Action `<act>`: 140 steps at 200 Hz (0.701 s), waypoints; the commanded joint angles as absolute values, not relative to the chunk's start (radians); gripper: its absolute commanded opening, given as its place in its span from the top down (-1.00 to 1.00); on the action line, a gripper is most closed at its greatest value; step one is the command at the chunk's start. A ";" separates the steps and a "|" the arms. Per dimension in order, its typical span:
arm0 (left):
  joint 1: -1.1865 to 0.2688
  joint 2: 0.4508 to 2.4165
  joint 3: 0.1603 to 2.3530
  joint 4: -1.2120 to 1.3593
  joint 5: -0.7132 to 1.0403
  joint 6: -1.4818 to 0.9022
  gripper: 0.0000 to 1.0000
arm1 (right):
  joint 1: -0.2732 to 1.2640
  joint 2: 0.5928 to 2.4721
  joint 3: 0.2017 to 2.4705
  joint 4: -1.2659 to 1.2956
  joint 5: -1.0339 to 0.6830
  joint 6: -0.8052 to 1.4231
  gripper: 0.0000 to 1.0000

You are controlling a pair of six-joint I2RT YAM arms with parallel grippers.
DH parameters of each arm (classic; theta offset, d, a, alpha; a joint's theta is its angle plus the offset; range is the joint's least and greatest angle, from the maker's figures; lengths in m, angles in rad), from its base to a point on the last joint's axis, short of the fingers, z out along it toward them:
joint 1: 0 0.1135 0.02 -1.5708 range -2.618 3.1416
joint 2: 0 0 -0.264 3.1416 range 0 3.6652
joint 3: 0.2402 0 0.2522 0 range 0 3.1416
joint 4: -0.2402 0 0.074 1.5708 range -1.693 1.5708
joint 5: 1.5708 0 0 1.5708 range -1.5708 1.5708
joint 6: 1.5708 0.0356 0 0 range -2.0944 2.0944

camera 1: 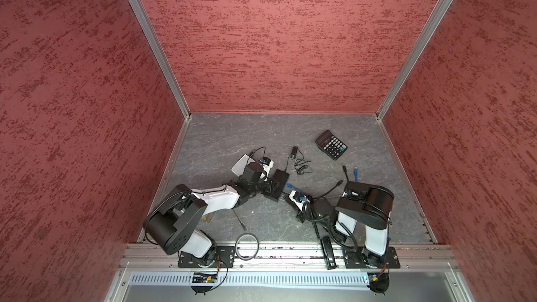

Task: Insert the plug into the switch port

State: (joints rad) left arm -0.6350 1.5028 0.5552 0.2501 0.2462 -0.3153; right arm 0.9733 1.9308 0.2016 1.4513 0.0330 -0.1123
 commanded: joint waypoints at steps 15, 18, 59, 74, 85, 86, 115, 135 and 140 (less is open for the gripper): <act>-0.642 1.531 0.538 0.310 0.254 -0.336 0.20 | 0.966 1.962 0.225 1.488 0.057 -0.092 1.00; -0.642 1.531 0.535 0.312 0.254 -0.337 0.20 | 0.966 1.964 0.225 1.488 0.057 -0.091 1.00; -0.642 1.509 0.512 0.331 0.239 -0.337 0.20 | 0.956 1.993 0.215 1.516 0.063 -0.074 1.00; -0.635 1.487 0.519 0.306 0.227 -0.322 0.20 | 0.951 1.998 0.207 1.528 0.065 -0.069 1.00; -0.628 1.470 0.530 0.281 0.220 -0.308 0.20 | 0.950 2.000 0.208 1.531 0.064 -0.068 1.00; -0.628 1.468 0.531 0.279 0.219 -0.307 0.20 | 0.950 2.001 0.207 1.531 0.064 -0.068 1.00; -0.617 1.420 0.538 0.241 0.191 -0.283 0.20 | 0.946 2.007 0.219 1.535 0.064 -0.069 1.00; -0.612 1.401 0.530 0.236 0.171 -0.278 0.19 | 0.943 2.010 0.226 1.533 0.061 -0.069 1.00; -0.612 1.404 0.531 0.238 0.172 -0.279 0.18 | 0.942 2.011 0.227 1.531 0.058 -0.068 1.00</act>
